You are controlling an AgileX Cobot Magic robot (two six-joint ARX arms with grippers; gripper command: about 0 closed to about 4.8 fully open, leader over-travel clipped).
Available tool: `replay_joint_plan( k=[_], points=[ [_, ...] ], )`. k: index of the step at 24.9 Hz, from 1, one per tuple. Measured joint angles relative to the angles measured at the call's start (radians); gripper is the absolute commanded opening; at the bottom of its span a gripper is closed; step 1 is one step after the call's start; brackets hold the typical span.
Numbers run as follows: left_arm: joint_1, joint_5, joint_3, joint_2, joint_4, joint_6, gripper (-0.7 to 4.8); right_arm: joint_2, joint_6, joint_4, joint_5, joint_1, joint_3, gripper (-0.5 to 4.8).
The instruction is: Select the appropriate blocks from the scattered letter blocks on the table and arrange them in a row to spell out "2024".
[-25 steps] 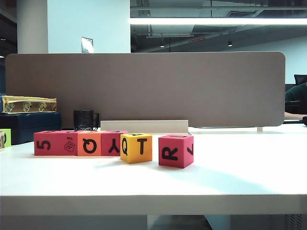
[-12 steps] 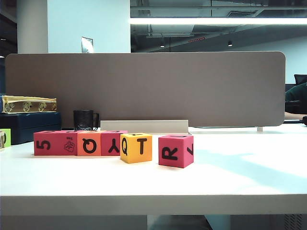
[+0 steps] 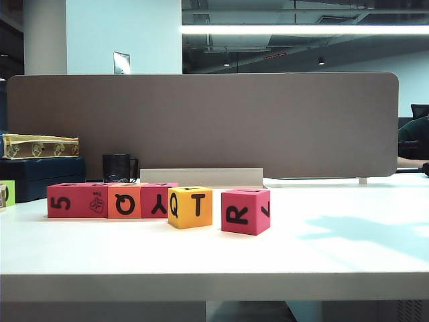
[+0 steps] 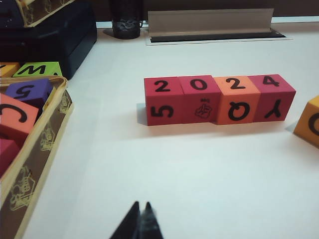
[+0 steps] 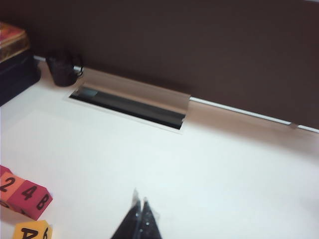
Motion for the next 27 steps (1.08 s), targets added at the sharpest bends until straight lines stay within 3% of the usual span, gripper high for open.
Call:
replay_joint_plan(
  k=[9,14,27],
  points=[
    [0.000,0.000,0.000,0.000,0.000,0.000,-0.05,-0.317,0.000,0.254,-0.001,-0.157,-0.423,-0.01],
    [0.000,0.000,0.000,0.000,0.000,0.000,-0.06,-0.451,-0.001,0.357,0.086,-0.205,-0.623,-0.01],
    [0.000,0.000,0.000,0.000,0.000,0.000,-0.06,-0.743,-0.001,0.397,0.123,-0.252,-1.016,-0.01]
  ],
)
